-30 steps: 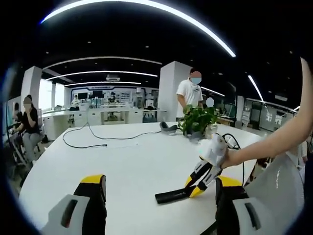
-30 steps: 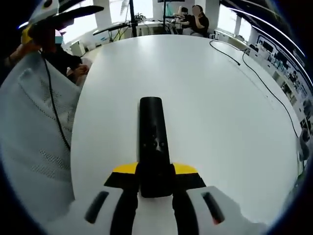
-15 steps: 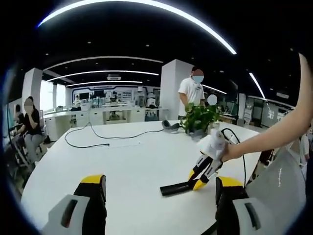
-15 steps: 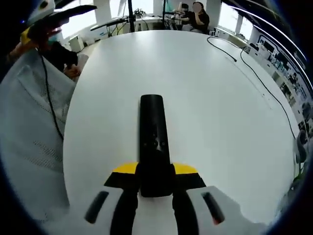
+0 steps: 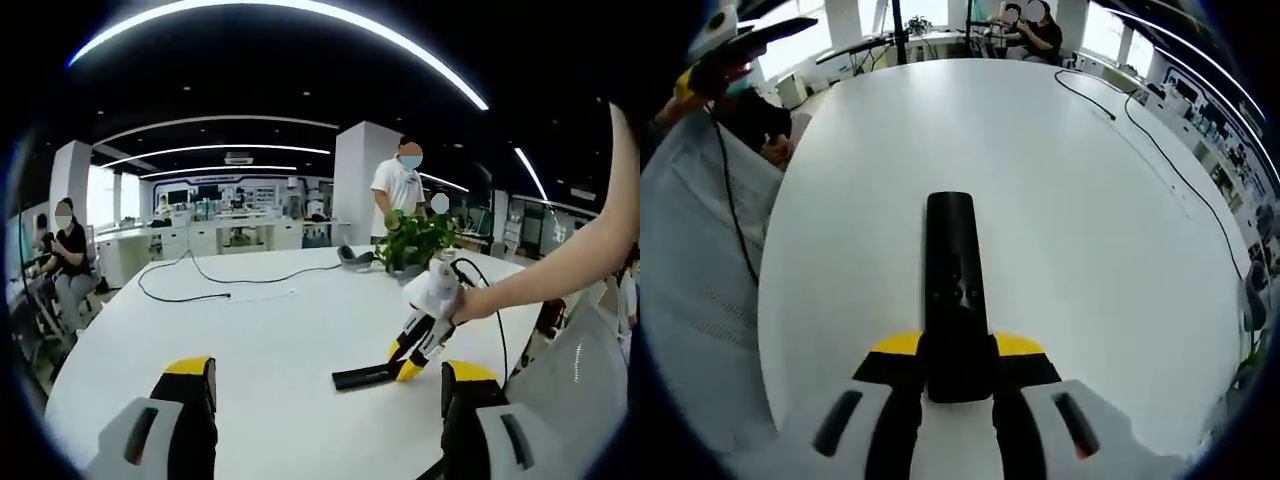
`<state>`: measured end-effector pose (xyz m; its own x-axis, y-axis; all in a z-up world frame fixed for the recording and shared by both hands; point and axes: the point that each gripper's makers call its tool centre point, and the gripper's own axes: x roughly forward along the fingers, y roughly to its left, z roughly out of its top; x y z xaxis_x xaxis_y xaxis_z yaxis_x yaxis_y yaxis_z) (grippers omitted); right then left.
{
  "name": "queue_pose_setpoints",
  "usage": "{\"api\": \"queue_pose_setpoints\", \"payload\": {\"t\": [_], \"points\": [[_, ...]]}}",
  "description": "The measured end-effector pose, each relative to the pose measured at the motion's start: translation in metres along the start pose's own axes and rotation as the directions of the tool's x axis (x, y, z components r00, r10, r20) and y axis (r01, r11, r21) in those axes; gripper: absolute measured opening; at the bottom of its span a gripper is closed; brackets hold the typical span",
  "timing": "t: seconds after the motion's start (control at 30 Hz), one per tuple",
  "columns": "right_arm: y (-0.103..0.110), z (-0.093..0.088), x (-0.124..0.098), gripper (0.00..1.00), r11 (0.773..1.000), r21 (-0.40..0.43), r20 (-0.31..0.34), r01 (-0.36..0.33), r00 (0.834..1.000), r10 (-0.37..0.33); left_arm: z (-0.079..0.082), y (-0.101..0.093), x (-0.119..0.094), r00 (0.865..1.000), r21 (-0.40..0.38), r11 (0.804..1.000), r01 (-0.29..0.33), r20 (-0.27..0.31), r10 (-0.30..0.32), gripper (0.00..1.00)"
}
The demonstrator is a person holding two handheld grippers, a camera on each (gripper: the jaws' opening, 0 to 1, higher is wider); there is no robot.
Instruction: Press the specified remote control buttons in sequence, fully releasing each button before pressing the next.
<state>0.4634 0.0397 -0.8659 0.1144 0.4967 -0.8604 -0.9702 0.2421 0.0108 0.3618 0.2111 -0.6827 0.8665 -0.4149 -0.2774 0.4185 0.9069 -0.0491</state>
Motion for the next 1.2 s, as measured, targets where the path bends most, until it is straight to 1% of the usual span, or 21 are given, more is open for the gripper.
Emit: {"api": "queue_pose_setpoints", "payload": {"t": [0.5, 0.63, 0.8, 1.2], "points": [[-0.015, 0.0, 0.001, 0.25, 1.0, 0.014, -0.009, 0.011, 1.0, -0.011, -0.002, -0.001, 0.002, 1.0, 0.006, 1.0, 0.003, -0.008, -0.003, 0.97], [-0.02, 0.0, 0.001, 0.25, 1.0, 0.02, -0.01, -0.007, 1.0, 0.007, -0.002, -0.002, 0.002, 1.0, 0.006, 1.0, 0.006, -0.007, -0.006, 0.97], [-0.025, 0.002, 0.002, 0.25, 1.0, -0.008, -0.032, -0.001, 0.999, 0.001, -0.002, -0.002, 0.001, 1.0, 0.006, 1.0, 0.007, -0.011, -0.007, 0.97], [-0.035, 0.004, 0.003, 0.25, 1.0, -0.004, -0.038, -0.001, 0.999, 0.001, -0.003, -0.001, 0.001, 1.0, 0.003, 1.0, 0.011, -0.013, -0.011, 0.97]]}}
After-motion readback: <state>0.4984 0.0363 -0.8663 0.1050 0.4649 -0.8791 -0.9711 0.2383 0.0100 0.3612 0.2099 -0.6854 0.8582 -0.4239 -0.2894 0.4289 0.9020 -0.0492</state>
